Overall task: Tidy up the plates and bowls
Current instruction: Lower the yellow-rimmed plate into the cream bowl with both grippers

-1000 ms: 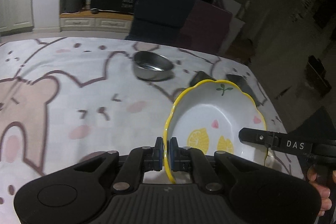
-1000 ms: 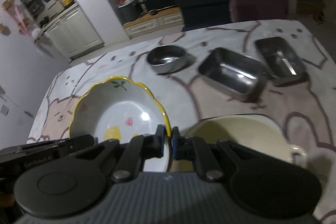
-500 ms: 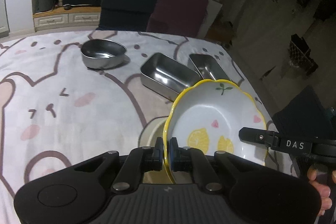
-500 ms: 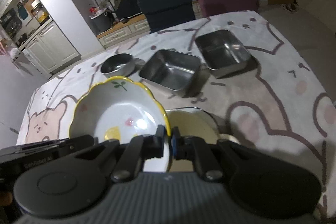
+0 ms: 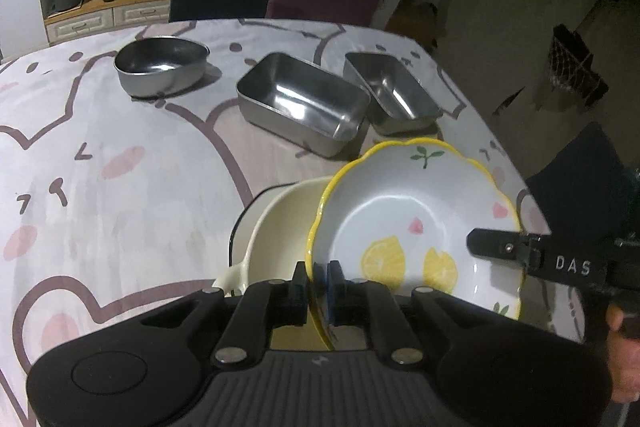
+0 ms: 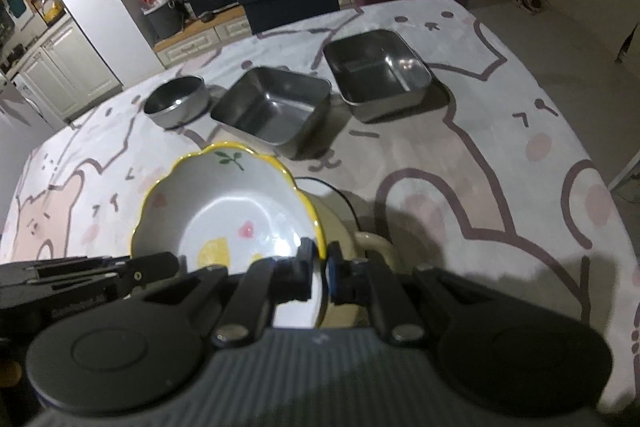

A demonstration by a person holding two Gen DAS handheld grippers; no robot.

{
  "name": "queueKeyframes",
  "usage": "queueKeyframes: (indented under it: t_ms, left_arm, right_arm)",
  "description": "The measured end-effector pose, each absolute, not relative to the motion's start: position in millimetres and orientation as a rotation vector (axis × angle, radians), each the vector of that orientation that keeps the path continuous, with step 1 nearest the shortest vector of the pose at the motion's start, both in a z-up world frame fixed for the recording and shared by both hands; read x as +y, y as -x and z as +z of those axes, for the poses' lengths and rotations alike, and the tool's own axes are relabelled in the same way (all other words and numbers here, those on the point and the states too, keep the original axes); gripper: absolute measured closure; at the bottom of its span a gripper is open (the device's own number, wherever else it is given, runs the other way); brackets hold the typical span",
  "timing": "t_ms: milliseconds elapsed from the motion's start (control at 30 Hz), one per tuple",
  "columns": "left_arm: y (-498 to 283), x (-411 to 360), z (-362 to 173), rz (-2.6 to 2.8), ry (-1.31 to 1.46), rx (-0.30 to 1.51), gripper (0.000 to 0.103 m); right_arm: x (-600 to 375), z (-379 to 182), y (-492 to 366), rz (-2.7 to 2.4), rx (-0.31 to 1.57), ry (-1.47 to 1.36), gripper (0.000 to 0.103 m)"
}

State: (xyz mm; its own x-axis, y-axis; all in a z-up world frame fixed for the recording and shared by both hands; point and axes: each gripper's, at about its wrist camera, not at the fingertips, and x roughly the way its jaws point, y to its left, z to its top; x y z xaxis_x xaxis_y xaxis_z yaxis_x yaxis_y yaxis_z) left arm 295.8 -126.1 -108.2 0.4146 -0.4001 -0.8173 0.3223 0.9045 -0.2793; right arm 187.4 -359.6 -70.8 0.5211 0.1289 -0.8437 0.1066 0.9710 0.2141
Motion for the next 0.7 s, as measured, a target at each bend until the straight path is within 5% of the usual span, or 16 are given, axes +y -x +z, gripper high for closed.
queueKeyframes:
  t_ms: [700]
  left_arm:
    - [-298,-137,-139,-0.430,-0.048,1.115,0.085]
  right_arm:
    - [-341,-89,-204,-0.010,1.091,-0.137,0.095]
